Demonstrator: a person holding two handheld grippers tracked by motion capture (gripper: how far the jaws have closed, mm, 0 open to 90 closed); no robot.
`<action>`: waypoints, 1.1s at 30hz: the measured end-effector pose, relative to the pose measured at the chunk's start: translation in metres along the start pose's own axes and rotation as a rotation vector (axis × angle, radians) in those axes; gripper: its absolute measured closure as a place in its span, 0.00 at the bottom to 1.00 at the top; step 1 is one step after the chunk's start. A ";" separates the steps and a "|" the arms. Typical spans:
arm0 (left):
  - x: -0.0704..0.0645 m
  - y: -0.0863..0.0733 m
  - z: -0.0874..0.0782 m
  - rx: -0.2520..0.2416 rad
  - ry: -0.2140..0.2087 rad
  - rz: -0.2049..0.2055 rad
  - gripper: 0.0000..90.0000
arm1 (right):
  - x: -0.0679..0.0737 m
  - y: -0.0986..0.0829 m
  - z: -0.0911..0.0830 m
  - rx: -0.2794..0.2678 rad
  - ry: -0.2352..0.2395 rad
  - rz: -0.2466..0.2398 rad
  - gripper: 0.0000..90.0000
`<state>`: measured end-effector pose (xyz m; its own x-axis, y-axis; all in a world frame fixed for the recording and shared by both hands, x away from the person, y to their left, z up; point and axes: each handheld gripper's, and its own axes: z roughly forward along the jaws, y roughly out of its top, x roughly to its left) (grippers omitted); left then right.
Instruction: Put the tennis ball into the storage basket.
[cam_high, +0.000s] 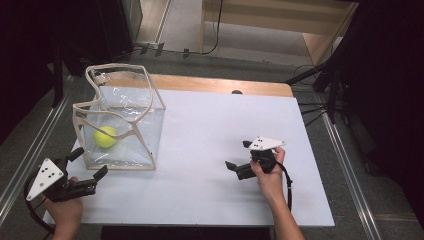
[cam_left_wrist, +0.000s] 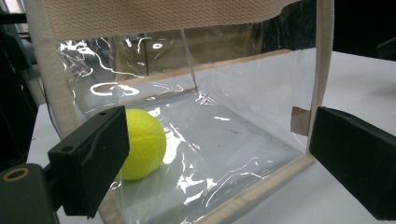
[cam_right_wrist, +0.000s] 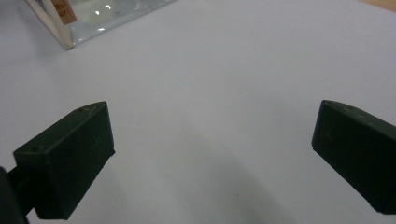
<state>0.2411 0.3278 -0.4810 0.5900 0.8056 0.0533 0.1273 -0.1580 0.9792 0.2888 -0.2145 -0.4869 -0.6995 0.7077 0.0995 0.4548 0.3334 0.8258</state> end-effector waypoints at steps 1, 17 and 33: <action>0.000 0.000 0.000 0.001 0.000 -0.001 0.06 | 0.000 -0.002 -0.002 -0.003 -0.002 0.006 0.00; -0.001 0.000 0.000 -0.002 0.000 -0.001 0.06 | -0.012 -0.028 -0.031 -0.039 -0.049 0.066 0.00; -0.001 0.000 0.000 0.001 0.004 0.000 0.06 | -0.028 -0.053 -0.065 -0.053 -0.126 0.111 0.00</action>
<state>0.2405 0.3273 -0.4812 0.5872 0.8077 0.0539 0.1285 -0.1587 0.9789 0.2486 -0.2924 -0.4978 -0.5707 0.8117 0.1243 0.4936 0.2181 0.8419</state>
